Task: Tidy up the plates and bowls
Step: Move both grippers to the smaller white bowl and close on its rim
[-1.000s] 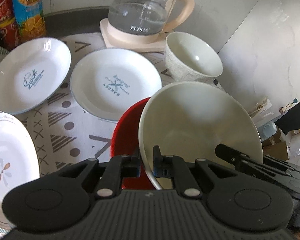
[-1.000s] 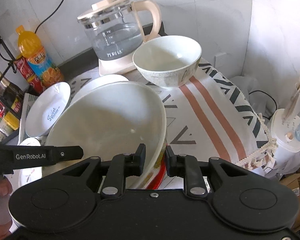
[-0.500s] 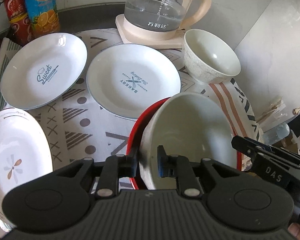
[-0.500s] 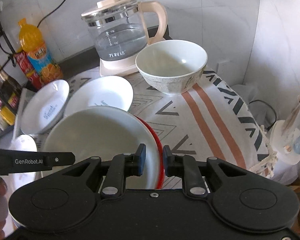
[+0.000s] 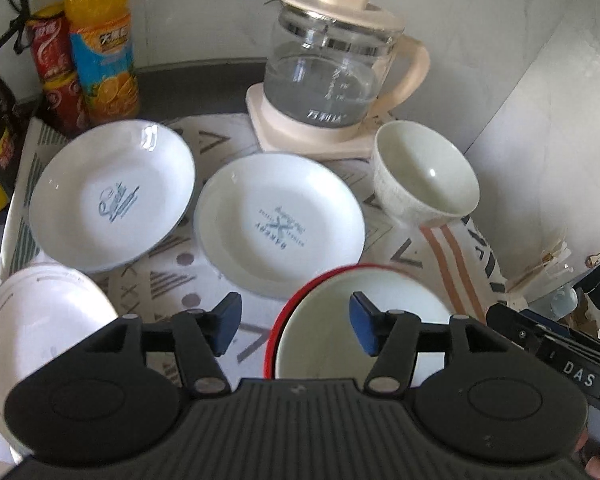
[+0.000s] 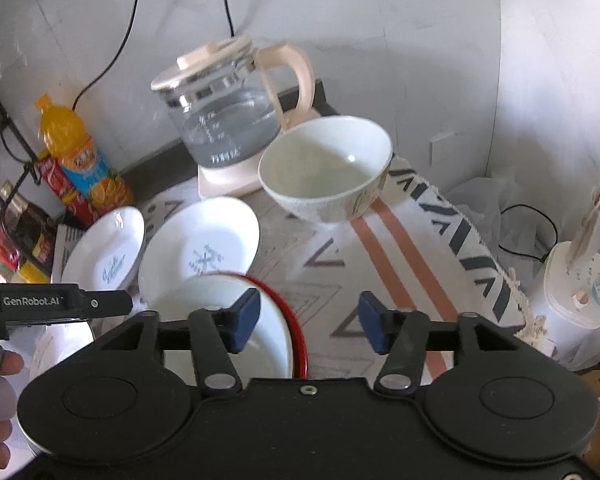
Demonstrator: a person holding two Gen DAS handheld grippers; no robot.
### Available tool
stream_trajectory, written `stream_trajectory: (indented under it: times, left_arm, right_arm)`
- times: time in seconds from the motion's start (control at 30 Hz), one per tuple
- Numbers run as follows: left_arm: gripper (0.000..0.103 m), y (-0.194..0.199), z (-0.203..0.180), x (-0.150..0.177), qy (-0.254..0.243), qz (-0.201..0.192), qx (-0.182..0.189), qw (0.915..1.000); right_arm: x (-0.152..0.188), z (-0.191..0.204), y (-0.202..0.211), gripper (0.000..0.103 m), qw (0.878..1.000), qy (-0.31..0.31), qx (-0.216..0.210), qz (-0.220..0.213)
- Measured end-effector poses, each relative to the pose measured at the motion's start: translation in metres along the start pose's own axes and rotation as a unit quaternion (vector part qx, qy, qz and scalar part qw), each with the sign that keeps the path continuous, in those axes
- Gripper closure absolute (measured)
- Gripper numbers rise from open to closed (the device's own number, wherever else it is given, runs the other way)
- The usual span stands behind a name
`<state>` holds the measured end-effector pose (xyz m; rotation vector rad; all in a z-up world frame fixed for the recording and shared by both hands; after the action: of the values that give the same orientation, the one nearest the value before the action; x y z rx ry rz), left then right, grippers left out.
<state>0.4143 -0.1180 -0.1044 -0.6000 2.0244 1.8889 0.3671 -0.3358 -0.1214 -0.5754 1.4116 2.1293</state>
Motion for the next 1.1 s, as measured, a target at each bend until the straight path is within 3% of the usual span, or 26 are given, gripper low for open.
stream_trajectory:
  times: [0.33,0.87,1.1]
  left_arm:
    - [0.045,-0.019,-0.031,-0.033,-0.012,-0.028,0.024,0.9992]
    - [0.045,-0.078,-0.07,-0.076,-0.015,0.001,0.055,0.9984]
    - [0.045,-0.122,-0.081,-0.093,-0.026,0.009,0.069,0.9972]
  right_arm:
    - [-0.029,-0.024,-0.016,0.042,0.999,-0.033,0.004,-0.028]
    - [-0.076,-0.056,-0.068,0.042,0.997,-0.078,0.022,-0.014]
    - [-0.085,-0.08,-0.103,0.042,0.994,-0.108,0.023,-0.005]
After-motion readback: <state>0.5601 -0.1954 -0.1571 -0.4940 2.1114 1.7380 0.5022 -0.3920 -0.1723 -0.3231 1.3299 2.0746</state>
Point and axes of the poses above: each gripper's, at about its wrist camera, not at the fingertips, and y roughly against the way its jaws point, z to its left, x to its underside, the point moved 1 cm from there along -y, roughly the way its jaws point, and after that the axes turned 7 degrees about -x, right-handed, at the moved point
